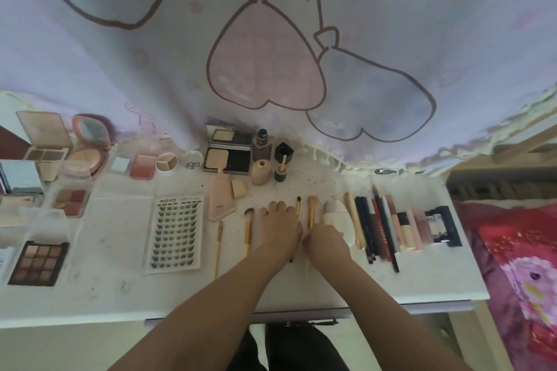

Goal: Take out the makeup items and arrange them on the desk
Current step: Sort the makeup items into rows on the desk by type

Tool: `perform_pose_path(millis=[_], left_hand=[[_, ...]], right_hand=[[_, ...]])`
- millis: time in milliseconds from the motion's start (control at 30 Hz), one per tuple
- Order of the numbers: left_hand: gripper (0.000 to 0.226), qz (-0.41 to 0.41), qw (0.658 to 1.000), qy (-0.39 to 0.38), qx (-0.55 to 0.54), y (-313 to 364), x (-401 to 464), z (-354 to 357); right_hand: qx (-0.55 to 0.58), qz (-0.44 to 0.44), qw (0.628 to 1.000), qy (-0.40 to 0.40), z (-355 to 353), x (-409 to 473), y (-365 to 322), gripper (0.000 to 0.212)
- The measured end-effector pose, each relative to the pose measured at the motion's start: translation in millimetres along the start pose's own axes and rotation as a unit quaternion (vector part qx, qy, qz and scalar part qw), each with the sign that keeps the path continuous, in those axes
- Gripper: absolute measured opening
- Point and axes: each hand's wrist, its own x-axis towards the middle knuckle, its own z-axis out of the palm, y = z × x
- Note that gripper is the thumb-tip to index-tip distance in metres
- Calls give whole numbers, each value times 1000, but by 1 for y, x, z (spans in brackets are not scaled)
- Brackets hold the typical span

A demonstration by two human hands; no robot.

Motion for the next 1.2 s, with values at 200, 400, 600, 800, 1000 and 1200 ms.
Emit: perform_pose_path(millis=[200,400,600,800,1000,1200], left_hand=[[29,-10,1000,0,17,-33,-23,6],[31,-6,999,1,39,-72,-50,11],[26,1,998,14,60,-86,-54,12],[33,50,996,66,13,-48,-51,-6],[39,-11,991,-22,-130,49,-12,-5],[39,-129,977,-52,-162,79,11,2]], right_hand=[[78,-3,997,4,1,-1,-20,24],[108,-19,994,-1,18,-10,-63,19],[112,-39,993,9,24,-21,-76,30],[132,-15,986,100,-12,-17,-23,30],[74,-13,993,88,-56,16,58,22],[76,-59,993,73,-53,28,68,30]])
